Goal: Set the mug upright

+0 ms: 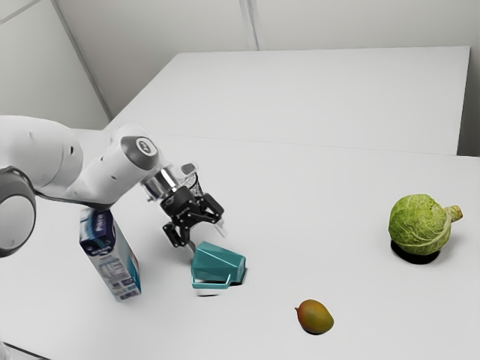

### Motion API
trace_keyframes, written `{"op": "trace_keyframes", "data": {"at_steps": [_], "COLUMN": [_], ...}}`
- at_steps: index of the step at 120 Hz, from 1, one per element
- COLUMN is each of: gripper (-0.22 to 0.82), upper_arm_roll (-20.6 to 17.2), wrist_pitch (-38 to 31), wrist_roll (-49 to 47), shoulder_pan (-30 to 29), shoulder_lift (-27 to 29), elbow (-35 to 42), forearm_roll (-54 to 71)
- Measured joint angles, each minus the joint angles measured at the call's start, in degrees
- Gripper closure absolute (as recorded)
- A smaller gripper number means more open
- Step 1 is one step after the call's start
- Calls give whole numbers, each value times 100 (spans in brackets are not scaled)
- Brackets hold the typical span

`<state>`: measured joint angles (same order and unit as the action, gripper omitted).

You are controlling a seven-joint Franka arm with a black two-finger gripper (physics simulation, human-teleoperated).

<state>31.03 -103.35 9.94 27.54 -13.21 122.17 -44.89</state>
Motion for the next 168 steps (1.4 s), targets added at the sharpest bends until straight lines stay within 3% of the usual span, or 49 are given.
{"op": "trace_keyframes", "data": {"at_steps": [34,48,60,83,107,168], "gripper": [1,8,20,57,71,77], "upper_arm_roll": [-1,0,-1,-1,3,11], "wrist_pitch": [-42,-47,-50,-53,-57,-34], "wrist_roll": [-349,-479,-575,-731,-864,-1100], "shoulder_pan": [136,185,207,248,335,472], "shoulder_lift": [131,155,163,172,300,648], "elbow": [-16,-1,2,2,-13,-34], "forearm_roll": [25,28,27,23,27,344]}}
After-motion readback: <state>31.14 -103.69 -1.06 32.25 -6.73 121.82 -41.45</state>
